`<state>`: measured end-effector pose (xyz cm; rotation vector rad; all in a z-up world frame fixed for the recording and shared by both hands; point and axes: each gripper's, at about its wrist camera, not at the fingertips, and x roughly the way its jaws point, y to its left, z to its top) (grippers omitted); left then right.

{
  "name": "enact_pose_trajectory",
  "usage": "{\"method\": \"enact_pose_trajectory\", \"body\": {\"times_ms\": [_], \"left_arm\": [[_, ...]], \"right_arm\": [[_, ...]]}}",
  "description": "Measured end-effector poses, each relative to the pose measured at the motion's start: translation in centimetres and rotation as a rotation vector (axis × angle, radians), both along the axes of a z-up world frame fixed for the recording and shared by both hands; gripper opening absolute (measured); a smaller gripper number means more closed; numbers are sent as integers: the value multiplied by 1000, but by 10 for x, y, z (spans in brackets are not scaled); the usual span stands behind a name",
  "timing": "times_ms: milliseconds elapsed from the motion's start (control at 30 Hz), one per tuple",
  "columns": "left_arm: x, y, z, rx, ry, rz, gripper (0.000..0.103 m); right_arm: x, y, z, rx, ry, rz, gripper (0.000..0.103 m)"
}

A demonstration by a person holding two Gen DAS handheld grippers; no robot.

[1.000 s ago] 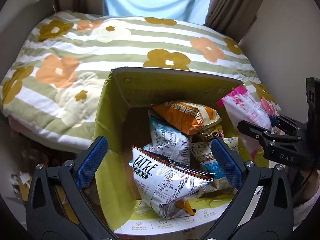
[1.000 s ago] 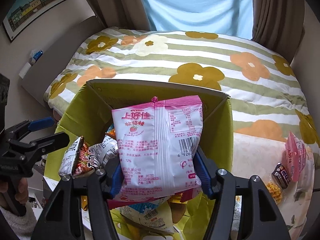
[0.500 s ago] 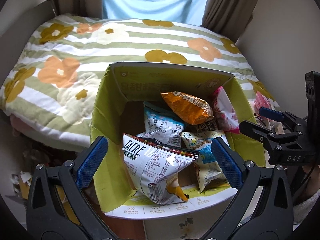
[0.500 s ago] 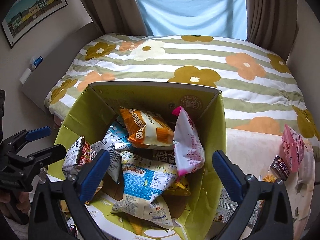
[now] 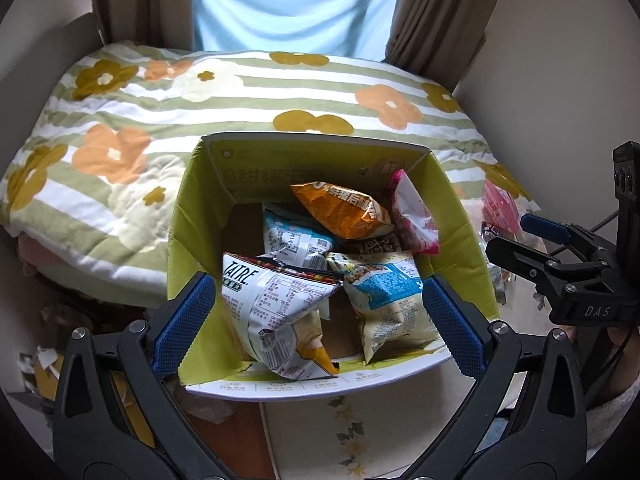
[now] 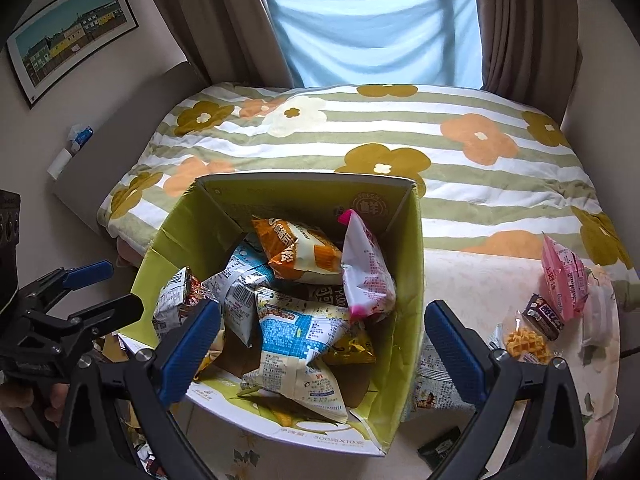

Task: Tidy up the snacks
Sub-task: 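Move both tools back over the remaining snacks on the table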

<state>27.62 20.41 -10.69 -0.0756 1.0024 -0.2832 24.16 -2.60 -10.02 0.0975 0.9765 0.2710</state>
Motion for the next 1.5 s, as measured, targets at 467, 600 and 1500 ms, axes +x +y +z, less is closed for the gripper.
{"method": "enact_pose_trajectory", "body": {"times_ms": [467,600,1500], "left_arm": [[-39,-84,22,29,-59,-13,103],[-48,-124,23,9,-64,15,103],[-34,-333,-58,467,86,-442,103]], "right_arm": [[-35,-104,19,49,-101,-78,102],[-40,-142,14,45,-107,-51,102],[-49,-261,-55,-132,-22,231,102]]}}
